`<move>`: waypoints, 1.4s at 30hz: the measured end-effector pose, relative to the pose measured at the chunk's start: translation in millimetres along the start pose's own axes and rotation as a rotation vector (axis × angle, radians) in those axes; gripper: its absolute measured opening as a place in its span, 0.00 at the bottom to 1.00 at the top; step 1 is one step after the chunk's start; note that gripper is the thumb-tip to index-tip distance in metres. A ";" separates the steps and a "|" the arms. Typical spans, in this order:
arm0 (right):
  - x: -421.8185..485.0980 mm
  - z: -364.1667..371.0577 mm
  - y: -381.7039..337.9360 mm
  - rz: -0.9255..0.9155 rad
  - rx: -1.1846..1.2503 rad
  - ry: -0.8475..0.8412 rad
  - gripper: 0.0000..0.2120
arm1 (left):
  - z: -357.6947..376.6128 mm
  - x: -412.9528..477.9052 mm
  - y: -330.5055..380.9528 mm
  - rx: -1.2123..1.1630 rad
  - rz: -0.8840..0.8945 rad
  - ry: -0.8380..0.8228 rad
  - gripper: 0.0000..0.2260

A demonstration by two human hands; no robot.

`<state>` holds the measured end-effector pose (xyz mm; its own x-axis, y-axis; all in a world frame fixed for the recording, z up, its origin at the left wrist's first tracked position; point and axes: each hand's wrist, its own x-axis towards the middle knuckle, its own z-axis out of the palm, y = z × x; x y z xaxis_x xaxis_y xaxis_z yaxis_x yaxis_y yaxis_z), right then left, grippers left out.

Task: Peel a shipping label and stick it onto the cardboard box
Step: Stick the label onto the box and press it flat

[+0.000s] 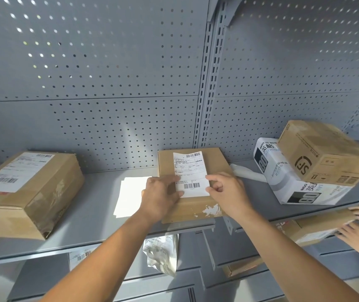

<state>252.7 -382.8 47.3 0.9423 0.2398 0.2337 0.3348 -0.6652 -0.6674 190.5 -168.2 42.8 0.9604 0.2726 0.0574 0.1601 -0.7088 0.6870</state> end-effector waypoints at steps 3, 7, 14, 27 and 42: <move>-1.2 0.6 -1.3 -0.020 -0.037 0.003 0.16 | -1.4 -3.2 2.9 0.025 0.010 -0.025 0.22; -2.6 0.8 -3.2 -0.031 -0.094 -0.009 0.15 | -1.5 -3.4 4.3 0.093 0.056 -0.050 0.19; 0.0 -0.1 0.2 -0.051 -0.190 -0.018 0.20 | 0.8 -5.1 3.5 0.183 0.135 -0.024 0.14; 3.8 12.3 -20.9 0.176 -0.550 -0.176 0.52 | 19.4 -5.1 8.6 0.230 0.083 0.047 0.38; -0.8 14.2 -3.0 0.157 -0.489 -0.049 0.25 | 27.9 -4.7 4.0 0.163 0.071 0.121 0.29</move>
<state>250.9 -370.9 39.1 0.9839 0.1357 0.1164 0.1636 -0.9457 -0.2808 193.0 -190.5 25.1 0.9380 0.2869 0.1947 0.1368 -0.8221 0.5527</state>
